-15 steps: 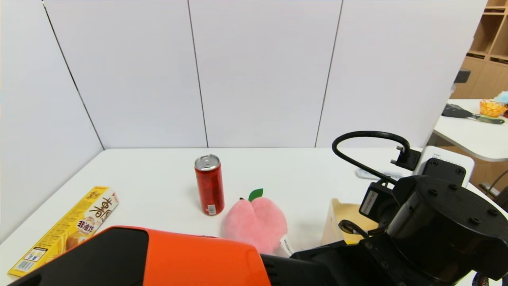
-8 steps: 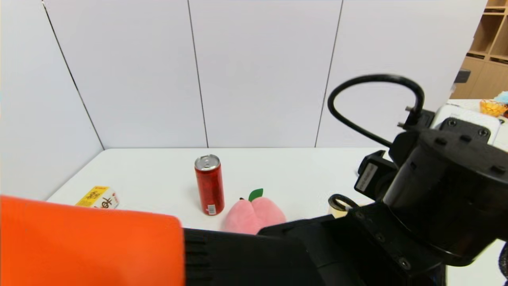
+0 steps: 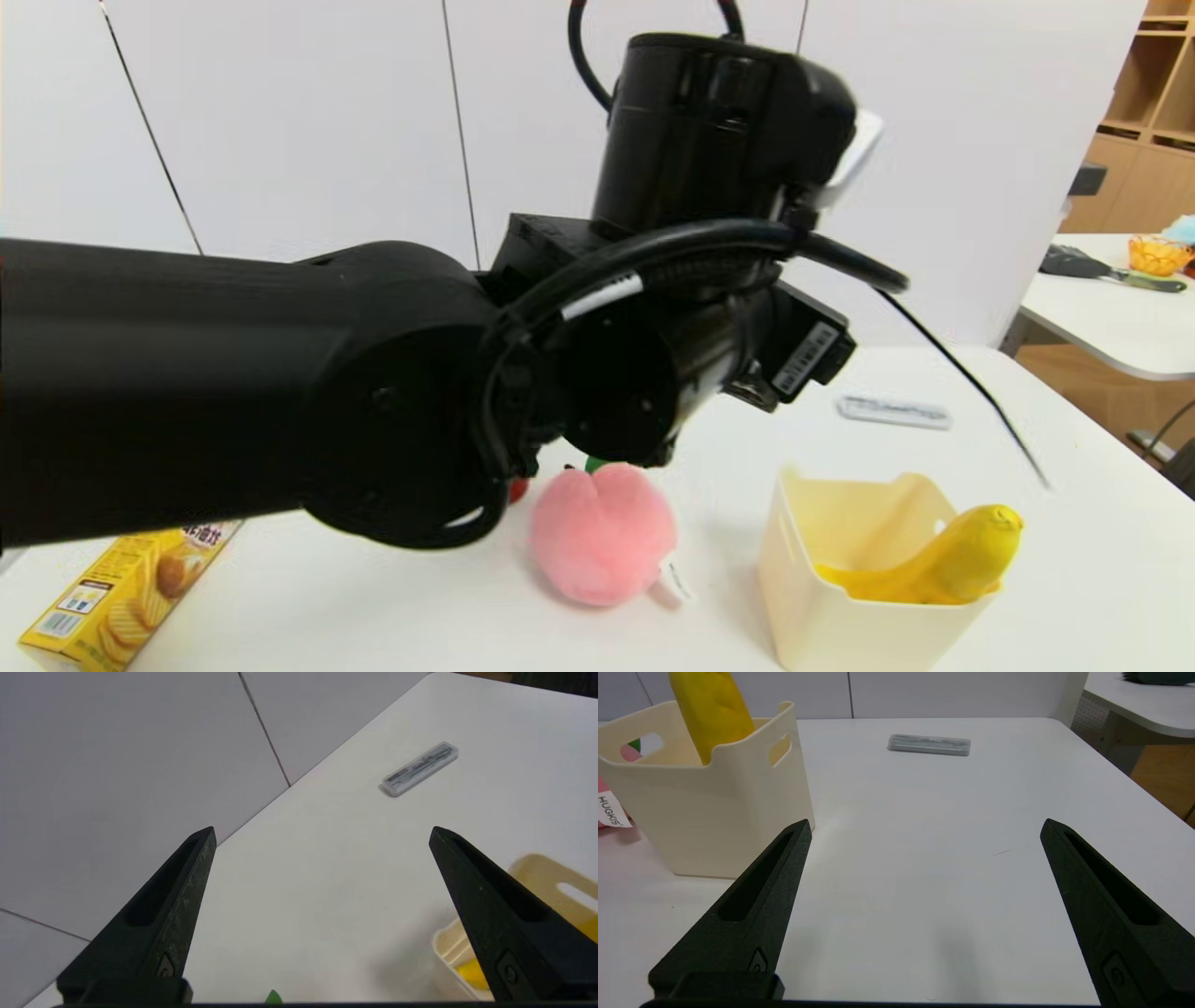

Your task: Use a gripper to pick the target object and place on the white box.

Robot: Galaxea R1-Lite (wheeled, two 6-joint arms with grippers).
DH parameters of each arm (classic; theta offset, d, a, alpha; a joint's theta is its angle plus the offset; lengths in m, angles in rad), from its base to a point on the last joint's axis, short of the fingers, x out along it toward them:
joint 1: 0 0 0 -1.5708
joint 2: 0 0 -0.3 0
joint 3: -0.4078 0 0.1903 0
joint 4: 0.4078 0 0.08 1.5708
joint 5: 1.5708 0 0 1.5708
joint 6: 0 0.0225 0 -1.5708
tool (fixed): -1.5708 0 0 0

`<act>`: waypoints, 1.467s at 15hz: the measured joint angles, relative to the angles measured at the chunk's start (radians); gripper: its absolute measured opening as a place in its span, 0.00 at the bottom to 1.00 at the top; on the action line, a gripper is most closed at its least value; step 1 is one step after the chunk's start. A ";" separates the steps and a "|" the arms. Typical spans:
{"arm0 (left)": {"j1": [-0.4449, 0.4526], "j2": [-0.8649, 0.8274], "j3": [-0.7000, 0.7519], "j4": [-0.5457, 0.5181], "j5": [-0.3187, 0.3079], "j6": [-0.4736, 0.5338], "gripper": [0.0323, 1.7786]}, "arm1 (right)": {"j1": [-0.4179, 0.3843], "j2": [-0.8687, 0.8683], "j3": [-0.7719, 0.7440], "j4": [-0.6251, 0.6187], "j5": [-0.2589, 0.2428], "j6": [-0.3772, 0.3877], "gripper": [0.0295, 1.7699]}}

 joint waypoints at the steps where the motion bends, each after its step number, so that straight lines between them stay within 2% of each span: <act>1: 0.047 0.015 0.008 -0.016 -0.034 0.004 0.93 | 0.000 0.000 0.000 0.000 0.000 0.000 0.96; 3: 0.133 0.060 0.007 -0.058 -0.091 0.015 0.93 | 0.000 0.000 0.000 0.000 -0.001 0.000 0.96; 7: 0.297 0.103 -0.016 -0.094 -0.117 0.079 0.94 | 0.000 0.000 0.000 0.000 0.000 0.000 0.96; 12: 0.531 -0.012 0.056 -0.031 -0.214 0.144 0.95 | 0.000 0.000 0.000 0.001 0.000 0.000 0.96; 15: 0.647 -0.187 0.217 0.011 -0.234 0.145 0.95 | 0.000 0.000 0.000 0.000 0.000 0.000 0.96; 18: 0.758 -0.409 0.448 0.019 -0.288 0.130 0.95 | 0.000 0.000 0.000 0.000 -0.001 0.000 0.96; 22: 0.840 -0.748 0.729 -0.011 -0.329 0.106 0.95 | 0.000 0.000 0.000 0.001 0.000 0.000 0.96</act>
